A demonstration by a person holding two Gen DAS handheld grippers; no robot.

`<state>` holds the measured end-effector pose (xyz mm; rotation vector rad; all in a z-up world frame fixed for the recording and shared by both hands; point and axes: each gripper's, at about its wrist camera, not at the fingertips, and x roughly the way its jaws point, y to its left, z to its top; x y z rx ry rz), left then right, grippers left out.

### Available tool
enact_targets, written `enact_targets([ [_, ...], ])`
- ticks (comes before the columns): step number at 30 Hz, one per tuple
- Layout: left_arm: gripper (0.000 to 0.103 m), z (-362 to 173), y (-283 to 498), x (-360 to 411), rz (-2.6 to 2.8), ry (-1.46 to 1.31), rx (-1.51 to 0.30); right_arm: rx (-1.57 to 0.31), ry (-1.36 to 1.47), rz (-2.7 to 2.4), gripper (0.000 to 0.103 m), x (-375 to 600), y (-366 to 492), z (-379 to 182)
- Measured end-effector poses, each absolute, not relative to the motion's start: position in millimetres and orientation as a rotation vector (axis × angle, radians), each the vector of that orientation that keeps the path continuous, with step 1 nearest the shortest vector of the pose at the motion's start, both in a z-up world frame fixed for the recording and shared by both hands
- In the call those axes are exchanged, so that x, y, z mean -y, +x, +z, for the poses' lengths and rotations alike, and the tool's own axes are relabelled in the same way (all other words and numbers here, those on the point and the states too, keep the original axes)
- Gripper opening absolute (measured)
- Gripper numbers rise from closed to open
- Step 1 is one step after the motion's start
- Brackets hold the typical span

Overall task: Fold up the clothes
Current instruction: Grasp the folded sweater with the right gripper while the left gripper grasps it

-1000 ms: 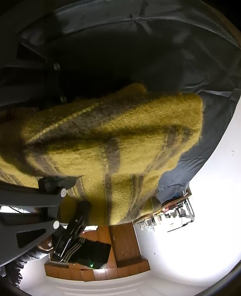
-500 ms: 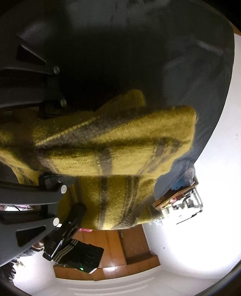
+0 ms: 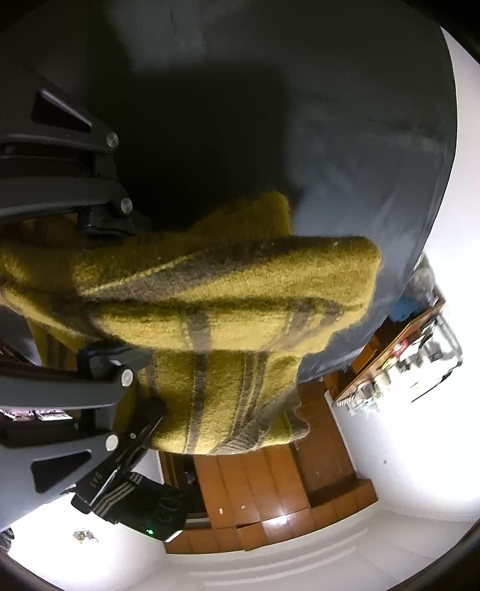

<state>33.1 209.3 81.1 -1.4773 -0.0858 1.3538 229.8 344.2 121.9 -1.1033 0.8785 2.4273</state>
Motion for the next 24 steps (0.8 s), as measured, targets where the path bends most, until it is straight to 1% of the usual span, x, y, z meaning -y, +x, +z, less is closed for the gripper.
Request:
enact_targets([
  [4,0.045,84,62,-267,1.323,-1.456,0.053,-0.885,-1.040,2.368,0.054,-386,276,124],
  [6,0.045,86,74,-293,1.308,-1.442,0.040,-0.881,-1.021,2.340,0.054,-399,283,121],
  [7,0.044,87,78,-306,1.300,-1.435,0.039,-0.878,-1.011,2.326,0.054,-406,287,120],
  [8,0.039,88,82,-317,1.287,-1.427,0.040,-0.880,-1.002,2.306,0.054,-416,294,119],
  [9,0.039,90,86,-327,1.272,-1.419,0.040,-0.882,-0.993,2.287,0.054,-426,302,117],
  [13,0.039,93,105,-367,1.257,-1.390,-0.031,-0.918,-0.951,2.218,0.054,-464,329,109],
  [15,0.039,92,109,-384,1.265,-1.389,-0.068,-0.886,-0.956,2.196,0.054,-478,332,106],
  [17,0.039,90,110,-388,1.283,-1.392,-0.091,-0.877,-0.953,2.174,0.054,-490,335,106],
  [20,0.038,85,114,-374,1.312,-1.416,-0.109,-0.864,-0.934,2.156,0.054,-507,348,106],
  [24,0.038,77,113,-371,1.369,-1.414,-0.182,-0.868,-0.950,2.126,0.054,-519,353,100],
])
